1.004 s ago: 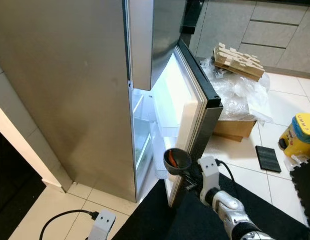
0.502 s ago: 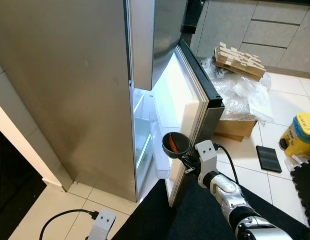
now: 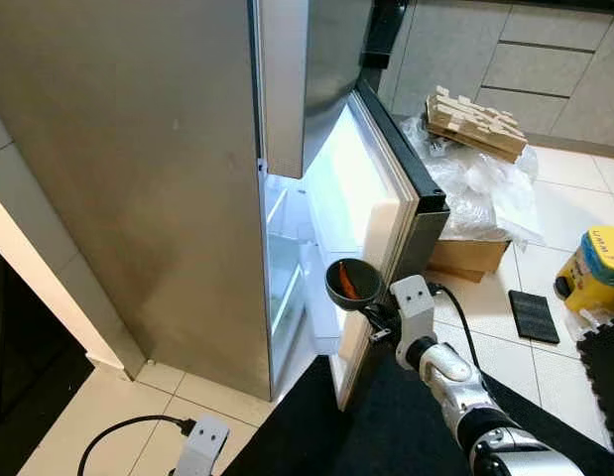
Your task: Restocking fridge
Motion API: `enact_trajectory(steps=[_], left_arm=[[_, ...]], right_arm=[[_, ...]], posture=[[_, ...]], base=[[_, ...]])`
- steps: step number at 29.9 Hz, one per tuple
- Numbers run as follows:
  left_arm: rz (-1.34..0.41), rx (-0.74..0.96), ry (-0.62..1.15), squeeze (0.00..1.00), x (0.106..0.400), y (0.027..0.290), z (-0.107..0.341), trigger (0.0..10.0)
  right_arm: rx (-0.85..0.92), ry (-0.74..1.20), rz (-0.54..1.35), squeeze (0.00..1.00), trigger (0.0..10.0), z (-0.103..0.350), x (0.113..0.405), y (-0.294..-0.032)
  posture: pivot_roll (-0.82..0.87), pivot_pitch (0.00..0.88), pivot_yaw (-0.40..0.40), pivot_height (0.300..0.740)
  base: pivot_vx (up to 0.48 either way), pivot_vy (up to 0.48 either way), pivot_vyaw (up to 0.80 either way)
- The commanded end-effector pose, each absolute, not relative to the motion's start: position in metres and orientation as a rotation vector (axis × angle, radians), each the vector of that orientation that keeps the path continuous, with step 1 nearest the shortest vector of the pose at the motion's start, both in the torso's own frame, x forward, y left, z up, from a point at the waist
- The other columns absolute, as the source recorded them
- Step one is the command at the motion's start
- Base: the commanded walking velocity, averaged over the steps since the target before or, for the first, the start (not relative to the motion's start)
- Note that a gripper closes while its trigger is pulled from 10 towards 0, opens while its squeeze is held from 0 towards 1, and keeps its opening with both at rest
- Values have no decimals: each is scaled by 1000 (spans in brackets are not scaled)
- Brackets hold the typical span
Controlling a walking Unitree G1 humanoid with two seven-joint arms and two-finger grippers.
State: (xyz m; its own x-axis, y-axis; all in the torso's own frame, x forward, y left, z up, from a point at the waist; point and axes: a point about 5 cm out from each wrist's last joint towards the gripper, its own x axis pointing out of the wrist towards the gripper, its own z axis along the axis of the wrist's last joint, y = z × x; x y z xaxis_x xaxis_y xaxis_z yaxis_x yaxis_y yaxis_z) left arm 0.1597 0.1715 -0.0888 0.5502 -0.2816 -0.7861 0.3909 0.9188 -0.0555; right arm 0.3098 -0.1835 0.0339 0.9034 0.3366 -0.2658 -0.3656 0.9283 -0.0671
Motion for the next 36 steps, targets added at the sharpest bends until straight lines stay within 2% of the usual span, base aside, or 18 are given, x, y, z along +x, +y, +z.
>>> enact_trajectory(steps=[1,5,11,23,30,36], left_arm=[[-408,127,905,0,158,169,-90,10000],[-410,127,907,0,157,169,-90,10000],[-412,126,907,0,157,168,-90,10000],[-415,129,906,0,157,169,-90,10000],[-416,128,906,0,157,169,-90,10000],[-418,127,903,0,158,169,-89,10000]], right_arm=[[-119,211,247,0,10000,40,309,-206],[-120,209,212,0,10000,39,307,-213],[-134,209,101,0,10000,38,299,-238],[-189,202,-147,0,10000,50,282,-300],[-190,192,-146,0,10000,52,283,-302],[-135,198,29,0,10000,41,285,-271]], posture=[[60,40,-5,740],[59,40,-7,740],[57,40,-8,740],[56,39,-4,740],[55,39,-2,740],[58,40,-1,740]], base=[[0,0,0],[0,0,0],[0,0,0],[0,0,0],[0,0,0],[0,0,0]])
